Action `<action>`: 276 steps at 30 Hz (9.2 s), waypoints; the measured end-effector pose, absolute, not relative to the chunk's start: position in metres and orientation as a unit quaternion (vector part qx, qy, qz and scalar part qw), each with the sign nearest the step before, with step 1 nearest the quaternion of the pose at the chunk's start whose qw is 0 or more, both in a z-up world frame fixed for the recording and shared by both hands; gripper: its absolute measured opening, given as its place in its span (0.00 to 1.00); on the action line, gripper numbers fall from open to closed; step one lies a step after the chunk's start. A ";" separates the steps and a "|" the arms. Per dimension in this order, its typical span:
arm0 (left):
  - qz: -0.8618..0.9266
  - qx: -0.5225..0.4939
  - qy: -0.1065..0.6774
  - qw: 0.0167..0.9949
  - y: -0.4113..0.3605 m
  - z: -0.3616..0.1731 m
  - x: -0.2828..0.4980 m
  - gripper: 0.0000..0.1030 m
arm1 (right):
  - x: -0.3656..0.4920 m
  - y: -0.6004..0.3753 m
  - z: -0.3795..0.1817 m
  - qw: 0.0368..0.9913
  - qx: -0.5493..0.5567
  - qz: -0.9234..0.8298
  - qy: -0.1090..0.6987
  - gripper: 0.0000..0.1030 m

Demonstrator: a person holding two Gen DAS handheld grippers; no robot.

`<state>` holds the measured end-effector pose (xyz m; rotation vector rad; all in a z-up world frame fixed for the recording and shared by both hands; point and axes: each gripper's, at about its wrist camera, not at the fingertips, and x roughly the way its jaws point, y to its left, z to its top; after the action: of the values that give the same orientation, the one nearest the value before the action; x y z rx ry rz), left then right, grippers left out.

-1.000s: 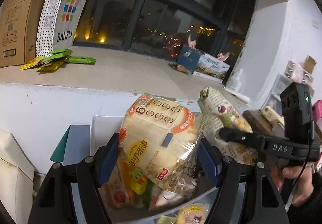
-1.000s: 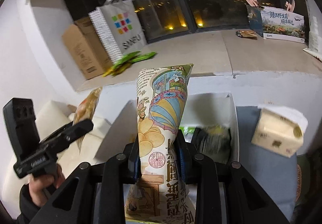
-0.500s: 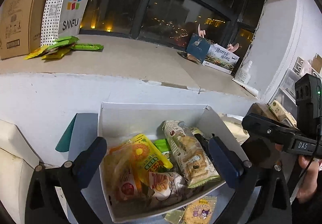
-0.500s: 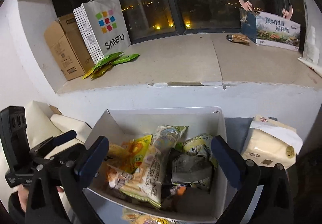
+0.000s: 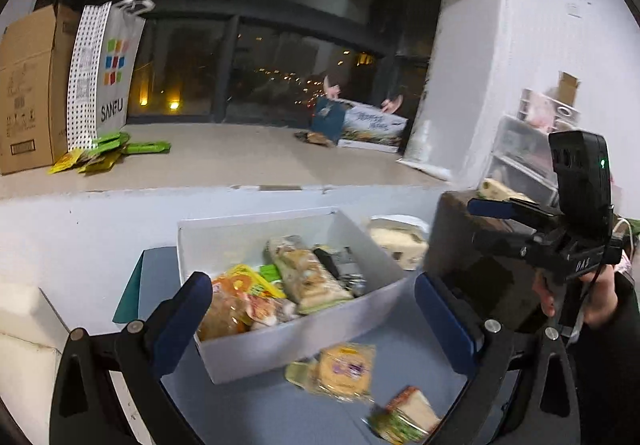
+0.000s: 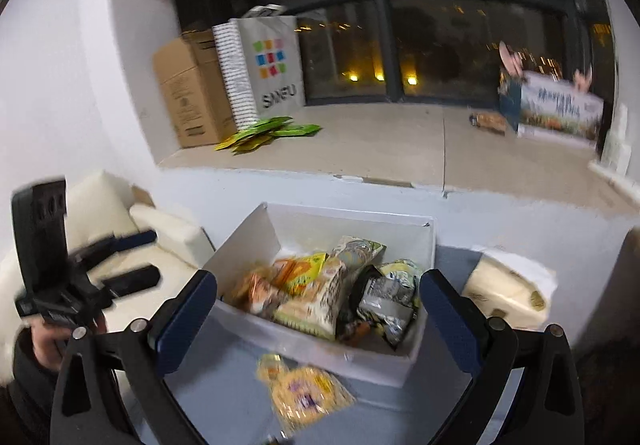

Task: Organize snacks
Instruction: 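Grasp the green pea pack with the right gripper while the left grasps the white bread pack, then drop the pea pack and white bread pack into the box with both grippers, then grasp the round cake pack with the right gripper while the left grasps the jelly cup, then drop the cake pack and jelly cup into the box with both grippers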

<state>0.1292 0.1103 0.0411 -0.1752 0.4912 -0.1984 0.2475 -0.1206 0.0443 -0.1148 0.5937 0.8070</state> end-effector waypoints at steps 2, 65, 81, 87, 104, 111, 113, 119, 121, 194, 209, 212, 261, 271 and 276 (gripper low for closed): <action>-0.103 -0.076 0.241 0.962 0.101 0.045 0.114 1.00 | 0.229 -0.129 0.049 0.872 -0.081 0.396 0.275 1.00; -0.211 -0.006 0.404 0.890 -0.027 -0.098 0.075 1.00 | 0.137 -0.195 -0.082 0.835 -0.032 0.413 0.363 0.42; -0.216 0.067 0.460 0.858 -0.101 -0.155 0.127 0.46 | 0.117 -0.285 -0.083 0.870 0.034 0.342 0.353 0.42; -0.204 0.014 0.395 0.896 -0.066 -0.116 0.106 0.46 | 0.116 -0.276 -0.087 0.866 0.035 0.352 0.353 0.42; -0.050 -0.145 0.245 0.957 0.128 0.010 0.214 0.46 | 0.251 -0.169 -0.012 0.864 0.053 0.390 0.313 0.42; -0.014 -0.138 0.279 0.950 0.153 -0.007 0.277 0.46 | 0.334 -0.124 -0.004 0.869 0.038 0.360 0.338 0.42; -0.012 -0.141 0.286 0.948 0.159 -0.010 0.282 0.55 | 0.342 -0.120 -0.004 0.865 0.037 0.362 0.345 0.42; 0.027 -0.105 0.319 0.942 0.157 -0.018 0.288 1.00 | 0.352 -0.104 -0.008 0.865 0.013 0.341 0.369 0.95; 0.023 -0.109 0.318 0.941 0.157 -0.018 0.280 1.00 | 0.347 -0.110 -0.007 0.872 0.028 0.336 0.355 1.00; -0.073 -0.051 0.352 0.932 0.042 -0.087 0.100 1.00 | 0.192 -0.158 -0.092 0.850 -0.045 0.396 0.344 0.17; 0.022 -0.082 0.424 0.902 0.050 -0.168 0.207 0.65 | 0.141 -0.236 -0.077 0.876 0.029 0.368 0.310 0.17; -0.006 -0.103 0.420 0.902 0.053 -0.164 0.201 0.32 | 0.139 -0.235 -0.079 0.874 0.030 0.370 0.313 0.17; 0.045 0.010 0.252 0.966 0.111 0.013 0.261 1.00 | 0.347 -0.096 -0.011 0.906 -0.043 0.275 0.318 1.00; 0.058 -0.001 0.198 0.979 0.086 0.043 0.193 1.00 | 0.289 -0.093 0.020 0.917 -0.077 0.302 0.248 1.00; 0.036 -0.029 0.203 0.978 0.076 0.051 0.152 1.00 | 0.248 -0.101 0.036 0.924 -0.079 0.296 0.228 1.00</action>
<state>0.1523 0.0757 0.0512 -0.0593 0.4099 0.0716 0.2482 -0.1007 0.0356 -0.1628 0.4674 0.6084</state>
